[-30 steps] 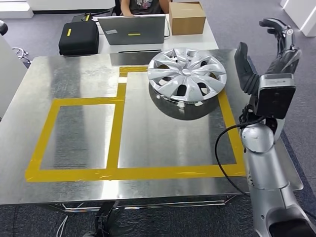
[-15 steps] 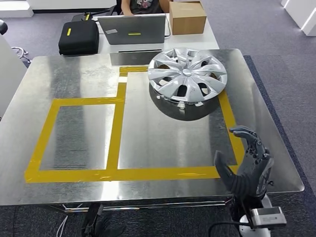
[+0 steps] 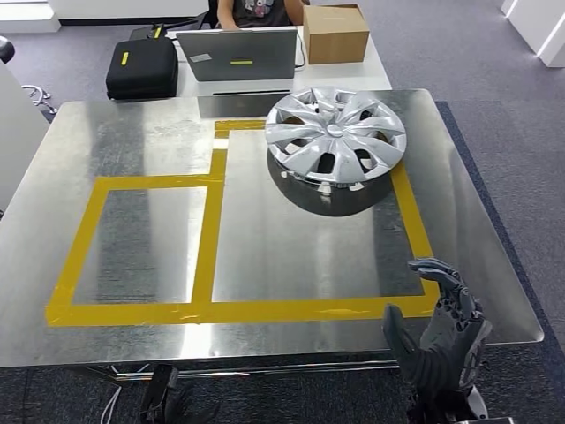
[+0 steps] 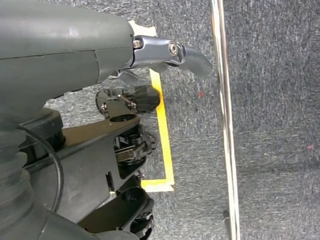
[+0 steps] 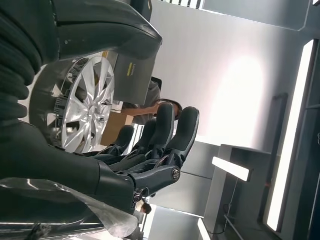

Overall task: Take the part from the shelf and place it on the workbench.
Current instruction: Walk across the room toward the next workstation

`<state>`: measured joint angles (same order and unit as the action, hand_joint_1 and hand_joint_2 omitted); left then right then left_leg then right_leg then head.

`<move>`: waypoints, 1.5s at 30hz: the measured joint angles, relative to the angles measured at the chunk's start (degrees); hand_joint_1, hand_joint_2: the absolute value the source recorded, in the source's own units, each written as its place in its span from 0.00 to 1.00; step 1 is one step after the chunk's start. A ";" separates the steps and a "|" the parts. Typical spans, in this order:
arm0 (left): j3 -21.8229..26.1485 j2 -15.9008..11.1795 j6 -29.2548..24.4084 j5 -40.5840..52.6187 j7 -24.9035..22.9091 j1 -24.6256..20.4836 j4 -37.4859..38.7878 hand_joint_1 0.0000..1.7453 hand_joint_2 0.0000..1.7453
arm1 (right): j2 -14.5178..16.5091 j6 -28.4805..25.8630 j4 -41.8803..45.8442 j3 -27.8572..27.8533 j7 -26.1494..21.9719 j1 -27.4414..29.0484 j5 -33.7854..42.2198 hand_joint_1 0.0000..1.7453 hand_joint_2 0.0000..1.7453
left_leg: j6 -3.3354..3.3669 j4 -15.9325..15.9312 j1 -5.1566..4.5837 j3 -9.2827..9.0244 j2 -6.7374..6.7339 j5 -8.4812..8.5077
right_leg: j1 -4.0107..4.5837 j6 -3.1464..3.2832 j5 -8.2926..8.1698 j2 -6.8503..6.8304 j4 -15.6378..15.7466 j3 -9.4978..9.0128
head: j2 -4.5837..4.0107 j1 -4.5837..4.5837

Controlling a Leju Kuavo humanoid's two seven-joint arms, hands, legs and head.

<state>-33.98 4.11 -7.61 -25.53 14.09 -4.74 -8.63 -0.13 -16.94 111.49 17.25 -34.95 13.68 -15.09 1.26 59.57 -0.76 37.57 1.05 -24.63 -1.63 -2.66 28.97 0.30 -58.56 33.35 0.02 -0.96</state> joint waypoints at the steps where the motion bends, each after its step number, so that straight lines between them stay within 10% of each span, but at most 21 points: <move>1: 0.02 -0.01 0.01 0.01 -0.01 0.00 0.00 0.00 1.00 | 0.04 0.03 0.00 0.01 0.01 0.08 0.08 0.45 1.00 | 0.07 0.08 -0.01 0.00 0.00 -0.05 | -0.01 -0.05 0.02 0.00 0.00 -0.04 | 0.00 0.00; 9: 0.04 -0.04 0.01 0.14 -0.04 -0.02 0.00 0.00 1.00 | 0.49 0.30 0.28 0.01 -0.37 0.44 0.74 0.45 1.00 | 1.45 -0.73 0.28 -0.82 -0.21 0.21 | -0.07 -1.10 1.33 0.02 -0.76 -0.22 | 0.00 -0.07; 14: 0.05 0.10 0.07 0.15 -0.11 0.05 0.00 0.00 1.00 | 0.50 0.36 0.44 0.01 -0.41 0.67 0.83 0.45 1.00 | 1.70 -1.26 0.41 -1.02 -0.53 0.60 | 0.01 -1.31 8.49 -0.04 -14.59 5.24 | 0.00 -0.19; 19: 0.05 0.10 0.07 0.15 -0.17 0.07 0.00 0.00 1.00 | 0.50 0.22 0.52 0.00 -0.46 0.60 0.71 0.45 1.00 | 0.78 -0.87 0.32 -0.87 -0.47 1.02 | 0.11 -0.68 2.37 -0.05 -0.14 -3.08 | 0.00 -0.16; 23: 0.04 0.03 0.07 0.15 -0.17 0.14 0.00 0.00 1.00 | 0.54 0.10 0.68 -0.08 -0.57 0.66 0.66 0.45 1.00 | -0.71 -0.89 0.46 -0.75 -0.37 1.38 | 0.40 0.96 1.25 -0.02 1.26 -3.43 | 0.00 -0.08; 29: 0.03 -0.03 0.07 0.15 -0.19 0.23 0.00 0.00 1.00 | 0.69 0.09 0.77 -0.10 -0.58 0.82 0.66 0.45 1.00 | -2.27 14.66 1.10 3.45 -0.52 -9.49 | 0.33 2.19 -0.66 -0.60 1.20 -1.82 | 0.00 0.30; 34: 0.03 -0.12 0.07 0.15 -0.19 0.08 0.00 0.00 1.00 | 0.71 0.09 0.78 -0.12 -0.58 0.82 0.66 0.45 1.00 | -1.47 0.68 1.03 -6.64 -0.52 -4.98 | 0.50 1.45 -1.47 -0.57 0.76 -0.62 | 0.00 0.28; 38: 0.04 -0.19 0.07 0.15 -0.19 0.10 0.00 0.00 1.00 | 0.72 0.08 0.80 -0.13 -0.58 0.83 0.64 0.45 1.00 | -0.23 -1.76 0.75 -7.05 -0.57 -4.10 | 0.49 0.02 -2.16 -0.52 0.72 0.05 | 0.00 0.23; 43: 0.05 -0.19 0.07 0.15 -0.19 -0.07 0.00 0.00 1.00 | 0.72 0.03 0.81 -0.17 -0.61 0.96 0.64 0.45 1.00 | 1.55 -2.21 0.70 -4.76 -0.99 -1.86 | 0.46 -0.82 6.77 -0.40 -11.14 4.64 | 0.00 -0.17; 45: 0.05 -0.19 0.07 0.15 -0.19 -0.05 0.00 0.00 1.00 | 0.72 0.03 0.81 -0.19 -0.60 1.06 0.65 0.45 1.00 | 1.62 -2.12 0.43 -3.61 -1.07 -1.05 | 0.49 -0.84 7.94 -0.40 -14.57 4.77 | 0.00 -0.19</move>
<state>-33.92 3.92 -7.54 -25.38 13.90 -4.79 -8.63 0.59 -16.92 112.30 17.05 -35.56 14.74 -14.44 2.88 57.45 -0.34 33.97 -0.02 -25.68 -1.14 -3.50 36.92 -0.10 -73.13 38.12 0.02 -1.15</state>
